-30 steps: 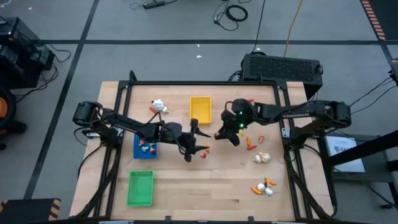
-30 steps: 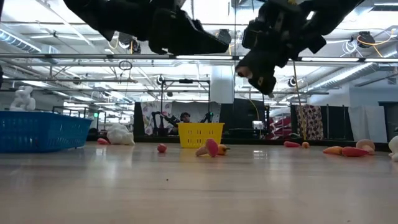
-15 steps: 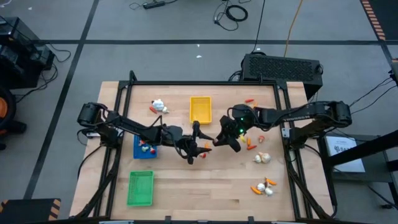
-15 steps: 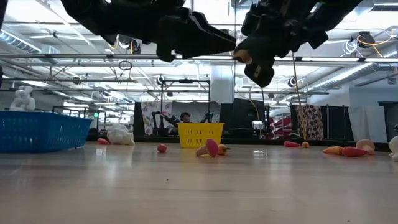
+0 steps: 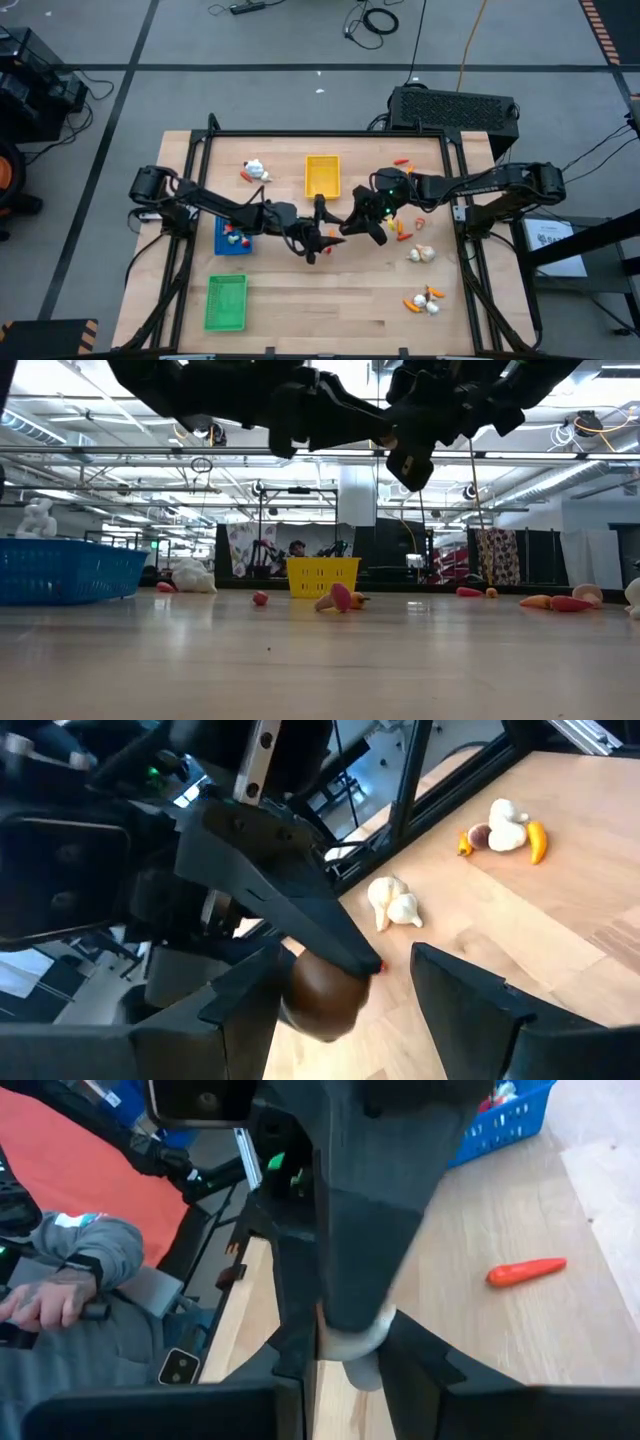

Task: Sort produce into baskets
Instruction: Put the brown mushroom into the blue bin, then put the orange mushroom into the blue bin

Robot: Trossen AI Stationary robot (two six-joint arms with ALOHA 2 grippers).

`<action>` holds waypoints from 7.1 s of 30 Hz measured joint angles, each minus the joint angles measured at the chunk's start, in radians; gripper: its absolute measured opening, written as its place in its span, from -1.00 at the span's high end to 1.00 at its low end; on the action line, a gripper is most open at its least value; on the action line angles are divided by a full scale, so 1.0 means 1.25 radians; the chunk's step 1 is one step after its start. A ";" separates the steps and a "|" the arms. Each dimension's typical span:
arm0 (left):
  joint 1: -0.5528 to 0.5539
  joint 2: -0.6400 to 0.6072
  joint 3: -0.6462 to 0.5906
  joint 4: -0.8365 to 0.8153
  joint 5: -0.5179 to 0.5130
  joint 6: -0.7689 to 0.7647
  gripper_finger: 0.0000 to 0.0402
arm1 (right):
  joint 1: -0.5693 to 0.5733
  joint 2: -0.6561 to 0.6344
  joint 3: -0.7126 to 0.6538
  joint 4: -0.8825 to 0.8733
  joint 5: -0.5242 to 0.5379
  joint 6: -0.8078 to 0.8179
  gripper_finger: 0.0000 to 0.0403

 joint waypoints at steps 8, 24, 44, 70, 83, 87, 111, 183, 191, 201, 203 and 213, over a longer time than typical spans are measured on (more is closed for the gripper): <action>0.000 0.013 0.010 -0.004 -0.016 0.000 -0.14 | 0.000 0.000 0.000 -0.021 0.000 0.001 0.63; 0.000 0.013 0.010 -0.009 -0.020 0.013 0.55 | 0.000 0.000 0.000 -0.026 -0.005 -0.015 0.56; -0.112 -0.203 0.009 -0.598 -0.187 -0.238 0.58 | -0.037 0.000 0.000 -0.069 0.112 -0.095 -0.03; -0.183 -0.526 -0.094 -1.381 -0.203 -0.947 0.58 | 0.078 0.000 0.000 -0.058 0.319 -0.140 -0.02; -0.183 -0.523 -0.135 -1.365 -0.173 -1.022 0.39 | 0.053 0.000 0.000 0.009 0.320 -0.205 -0.02; -0.183 -0.523 -0.135 -1.368 -0.170 -1.029 0.24 | 0.042 0.000 0.000 0.009 0.319 -0.207 -0.02; -0.154 -0.402 -0.090 -0.678 -0.275 -0.592 0.07 | 0.036 0.000 0.000 -0.072 0.314 -0.144 -0.02; -0.048 0.201 -0.047 -0.134 -0.051 -0.568 0.15 | 0.073 0.000 0.000 -0.130 0.316 -0.165 -0.02; -0.045 0.123 -0.050 -0.239 -0.119 -0.566 0.45 | 0.073 0.000 0.000 -0.131 0.315 -0.165 -0.02; -0.053 -0.133 -0.049 -0.569 -0.115 -0.613 0.55 | 0.073 0.000 0.000 -0.135 0.315 -0.165 -0.02; -0.056 -0.197 -0.049 -0.678 -0.090 -0.651 0.55 | 0.073 0.000 0.000 -0.136 0.315 -0.166 -0.02; -0.069 -0.466 -0.049 -1.171 -0.076 -0.874 0.56 | 0.073 0.000 0.000 -0.130 0.315 -0.172 -0.02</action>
